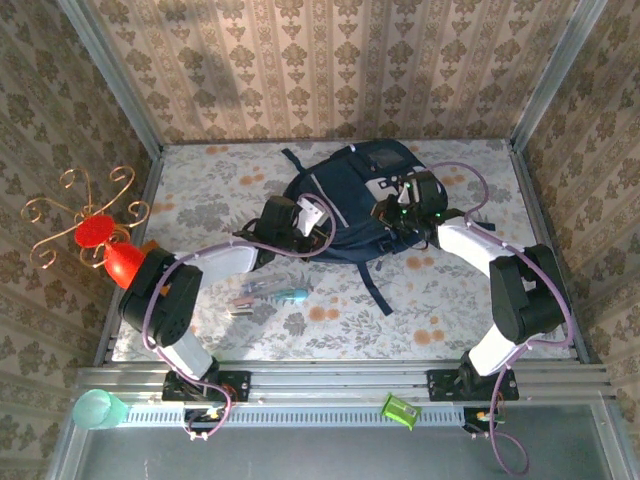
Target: Pack books, pencil case, and school supplies into a backpack
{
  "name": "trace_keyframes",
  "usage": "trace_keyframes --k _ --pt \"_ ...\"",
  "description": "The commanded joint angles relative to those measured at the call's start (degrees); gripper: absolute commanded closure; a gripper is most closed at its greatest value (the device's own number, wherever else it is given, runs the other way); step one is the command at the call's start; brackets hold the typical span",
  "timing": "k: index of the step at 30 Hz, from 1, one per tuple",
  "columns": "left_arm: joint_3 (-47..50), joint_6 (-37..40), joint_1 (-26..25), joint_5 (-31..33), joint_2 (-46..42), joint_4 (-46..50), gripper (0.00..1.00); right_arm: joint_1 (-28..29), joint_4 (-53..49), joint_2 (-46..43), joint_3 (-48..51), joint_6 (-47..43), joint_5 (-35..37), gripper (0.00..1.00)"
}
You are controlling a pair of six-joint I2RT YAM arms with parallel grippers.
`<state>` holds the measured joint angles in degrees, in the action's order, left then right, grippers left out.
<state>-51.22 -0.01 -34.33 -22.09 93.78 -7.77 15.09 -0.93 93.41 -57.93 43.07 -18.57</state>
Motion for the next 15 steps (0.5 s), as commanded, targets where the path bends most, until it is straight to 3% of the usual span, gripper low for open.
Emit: trace_keyframes --k 1,8,15 --pt "1.15 -0.60 0.09 7.02 -2.04 0.45 1.00 -2.31 -5.45 0.28 -2.57 -7.98 3.01 1.00" --pt "-2.61 1.16 0.05 12.76 -0.06 6.69 1.00 -3.79 -11.85 1.16 -5.53 -14.54 5.29 1.00" --pt "-3.08 -0.62 -3.50 4.25 0.22 4.70 1.00 -4.46 -13.27 5.83 -11.41 -15.66 2.78 0.98"
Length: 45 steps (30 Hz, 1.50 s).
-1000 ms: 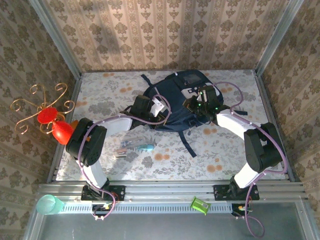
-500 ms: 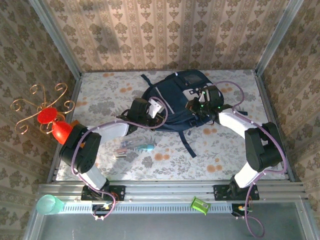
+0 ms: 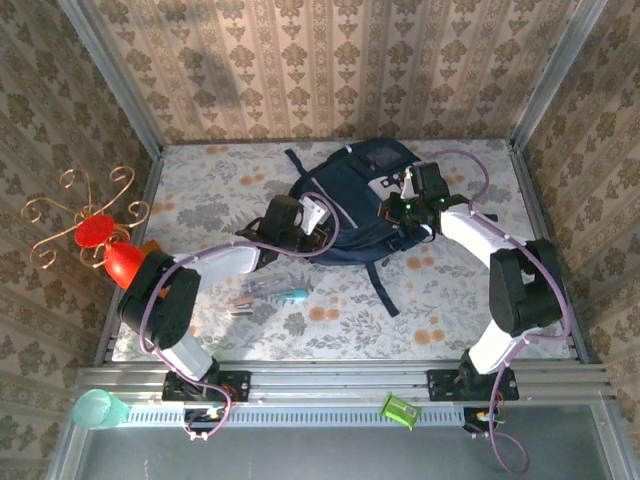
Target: Pack books, pencil case, and school supplies into a backpack
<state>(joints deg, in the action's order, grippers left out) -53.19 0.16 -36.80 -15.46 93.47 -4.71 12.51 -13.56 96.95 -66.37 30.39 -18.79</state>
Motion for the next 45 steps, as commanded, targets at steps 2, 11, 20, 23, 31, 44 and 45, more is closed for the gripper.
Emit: trace_keyframes --k 2,11,20,23,31,44,45 --pt "-1.40 -1.68 -2.58 -2.73 0.66 1.24 1.00 -1.92 -0.76 3.40 -4.44 -3.04 1.89 0.98" --pt "-3.14 -2.89 -8.23 -4.90 1.27 -0.12 1.00 -2.20 -6.52 9.05 -13.33 -7.24 0.31 0.91" --pt "-5.84 -4.60 -10.03 -5.48 3.60 -2.09 1.00 -2.41 -11.63 6.66 -15.84 -9.52 3.58 0.60" --pt "-5.24 -4.73 -10.05 -5.41 3.74 -2.88 1.00 -2.24 -7.68 0.50 -8.07 -7.12 2.21 0.46" --pt "-3.57 -5.00 -10.14 -4.75 3.74 -4.71 1.00 1.21 1.74 -9.44 7.36 0.74 -2.01 0.34" --pt "-3.01 -4.78 -10.31 -3.74 4.22 -4.27 1.00 3.86 8.26 -6.86 9.94 4.72 -4.78 0.65" --pt "-2.99 -4.67 -10.31 -3.14 4.14 -4.00 1.00 3.90 7.71 -6.86 9.76 4.28 -4.26 0.71"
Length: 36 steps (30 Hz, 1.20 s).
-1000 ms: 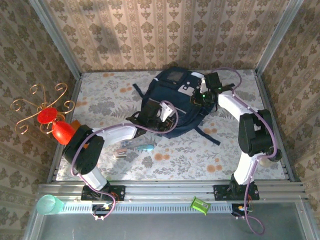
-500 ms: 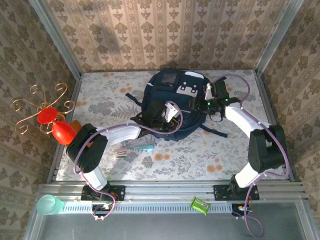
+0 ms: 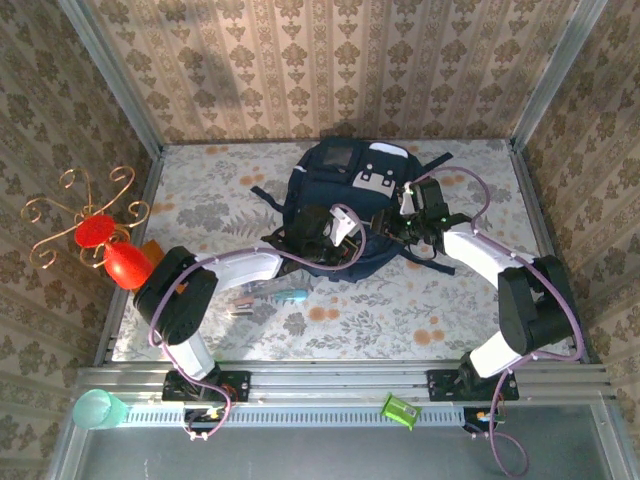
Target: Pack books, pencil case, and school supplies into a backpack
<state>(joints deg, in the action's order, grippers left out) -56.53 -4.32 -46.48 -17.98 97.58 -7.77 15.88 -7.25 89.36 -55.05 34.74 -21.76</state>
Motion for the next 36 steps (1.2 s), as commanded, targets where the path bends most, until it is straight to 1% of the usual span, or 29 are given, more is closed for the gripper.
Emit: trace_keyframes --k 1,6,9,12,19,23,25,28,32,36 --pt "0.50 -0.01 -0.63 -0.05 -0.01 -0.73 1.00 0.49 0.72 0.64 -1.82 -0.45 -0.66 0.75" --pt "0.59 1.00 -0.52 5.18 -0.83 1.86 1.00 0.03 -3.49 0.00 -2.86 -3.76 1.79 0.93" --pt "0.82 2.13 -0.29 9.43 -1.62 3.76 1.00 -1.19 -5.42 -0.69 -2.87 -5.36 1.63 0.98" --pt "1.29 3.16 0.66 12.90 -2.39 5.56 1.00 -2.66 -6.59 -1.58 -2.49 -6.71 0.87 1.00" --pt "3.26 4.05 4.26 16.21 -4.77 7.02 1.00 -5.26 -9.62 -1.51 -3.56 -9.66 -1.39 1.00" --pt "3.82 3.97 6.17 16.82 -5.46 7.76 1.00 -6.69 -11.58 -0.74 -5.63 -11.36 -3.12 0.98" --pt "3.86 4.00 6.40 16.41 -5.55 8.01 1.00 -7.08 -13.04 0.45 -7.33 -12.27 -3.57 0.95" --pt "3.95 3.72 5.89 11.49 -5.70 7.08 1.00 -7.52 -13.41 2.31 -9.47 -12.59 -3.82 0.93" --pt "4.07 2.06 3.49 4.62 -5.42 3.80 1.00 -8.06 -13.91 5.38 -12.78 -12.75 -4.06 0.93" --pt "3.05 1.17 0.45 1.99 -4.64 2.80 1.00 -8.03 -13.84 7.98 -15.43 -12.52 -5.44 0.93"
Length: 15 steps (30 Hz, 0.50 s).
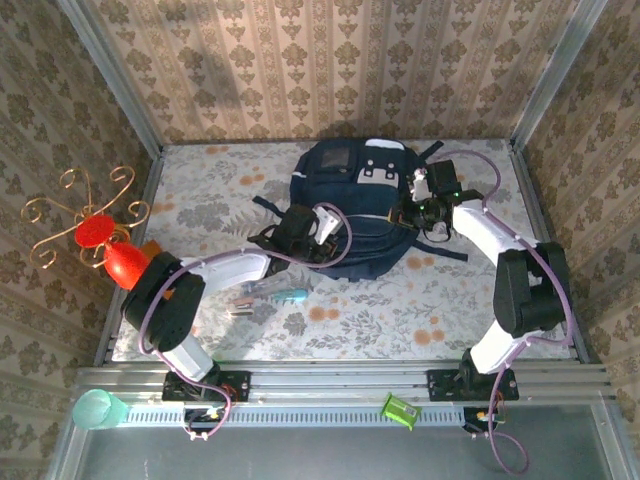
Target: Pack books, pencil case, and school supplies into a backpack
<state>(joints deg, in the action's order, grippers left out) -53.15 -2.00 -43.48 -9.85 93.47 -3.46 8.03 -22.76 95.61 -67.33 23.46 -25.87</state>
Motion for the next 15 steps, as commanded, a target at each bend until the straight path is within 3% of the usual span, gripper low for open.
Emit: trace_keyframes --k 1,7,15 --pt "-0.54 -1.40 -3.30 -6.74 -0.31 -1.87 1.00 -0.21 1.75 2.37 -3.64 -1.21 -1.90 0.93" --pt "-1.97 -2.13 -6.06 -8.47 0.94 -2.60 1.00 -0.25 0.55 2.83 -4.75 -2.08 -0.97 0.87" --pt "-1.73 -2.05 -6.02 -6.55 1.30 -2.51 1.00 -0.05 1.61 -5.62 2.67 -0.34 4.50 0.63"
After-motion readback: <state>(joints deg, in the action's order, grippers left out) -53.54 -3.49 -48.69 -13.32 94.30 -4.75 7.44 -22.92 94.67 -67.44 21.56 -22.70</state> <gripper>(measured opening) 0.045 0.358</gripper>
